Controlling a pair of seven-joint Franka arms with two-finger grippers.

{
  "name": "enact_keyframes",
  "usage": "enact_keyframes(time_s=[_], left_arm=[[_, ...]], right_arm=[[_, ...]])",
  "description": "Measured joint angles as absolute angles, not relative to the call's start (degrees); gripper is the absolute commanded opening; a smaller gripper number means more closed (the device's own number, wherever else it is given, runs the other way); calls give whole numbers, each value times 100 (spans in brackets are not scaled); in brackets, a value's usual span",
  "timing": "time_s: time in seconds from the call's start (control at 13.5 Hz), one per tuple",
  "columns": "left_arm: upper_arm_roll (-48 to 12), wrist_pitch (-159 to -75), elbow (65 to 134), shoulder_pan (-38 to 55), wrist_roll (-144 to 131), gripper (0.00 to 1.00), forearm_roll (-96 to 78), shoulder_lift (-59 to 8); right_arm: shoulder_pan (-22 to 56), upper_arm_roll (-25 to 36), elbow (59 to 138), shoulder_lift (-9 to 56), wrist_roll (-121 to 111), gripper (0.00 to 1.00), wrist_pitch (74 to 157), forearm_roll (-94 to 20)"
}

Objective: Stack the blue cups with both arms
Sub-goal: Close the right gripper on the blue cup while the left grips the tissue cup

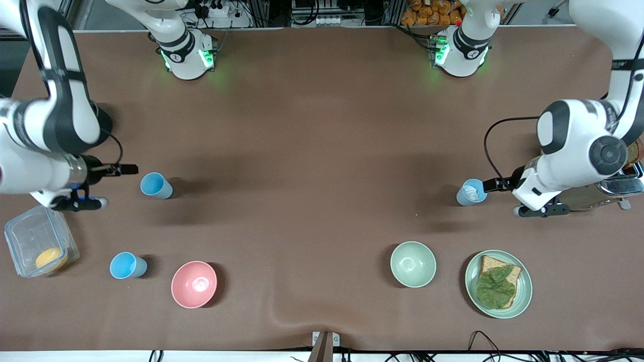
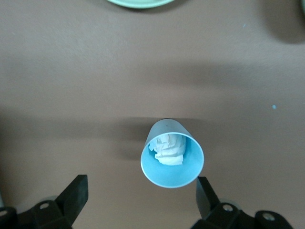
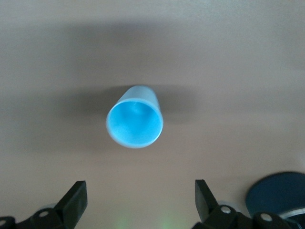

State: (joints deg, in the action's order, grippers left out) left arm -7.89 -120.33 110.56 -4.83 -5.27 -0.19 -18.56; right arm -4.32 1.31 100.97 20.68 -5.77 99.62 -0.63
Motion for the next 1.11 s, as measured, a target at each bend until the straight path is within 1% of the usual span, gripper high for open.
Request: enact_keyframes(time_s=[0.3,0.52,0.59,0.67,0.74,0.82,0.89,0.97,1.04,1.11], left_arm=[[-790,-12233,11054,-482,-527,100,-19,-2210],[-790,-12313,11053,-483,-527,100,-19,-2377],[-790,-12319,11053,-484,-527,98,-19,-2406],[-790,-12321,11053,-484,-527,93,-19,-2424],[-790,-12321,11054,-484,-527,85,-19,-2439],[-790,-12322,11054,-484,-526,76,-19,-2455],[-790,-12325,11054,-484,-527,71,-19,-2468],[-790,-12329,11054,-484,-527,71,-19,-2481],[-790,-12340,11054,-484,-526,69,-19,-2497],[-790,-12364,11054,-484,-524,60,-19,-2514]], right_arm=[[-714,151,10106,2738,-903,100,10514,-73],[-710,110,10255,2952,-931,100,10724,-118],[-696,96,10355,2956,-931,100,10862,-122],[-691,87,10460,2956,-931,100,10997,-125],[-691,86,10555,2956,-931,74,11092,-136],[-692,86,10637,2957,-931,37,11164,-175],[-692,86,10693,2956,-931,12,11205,-239],[-692,87,10731,2956,-931,2,11226,-321],[-692,88,10750,2956,-931,0,11234,-394],[-692,88,10759,2956,-931,0,11235,-443]])
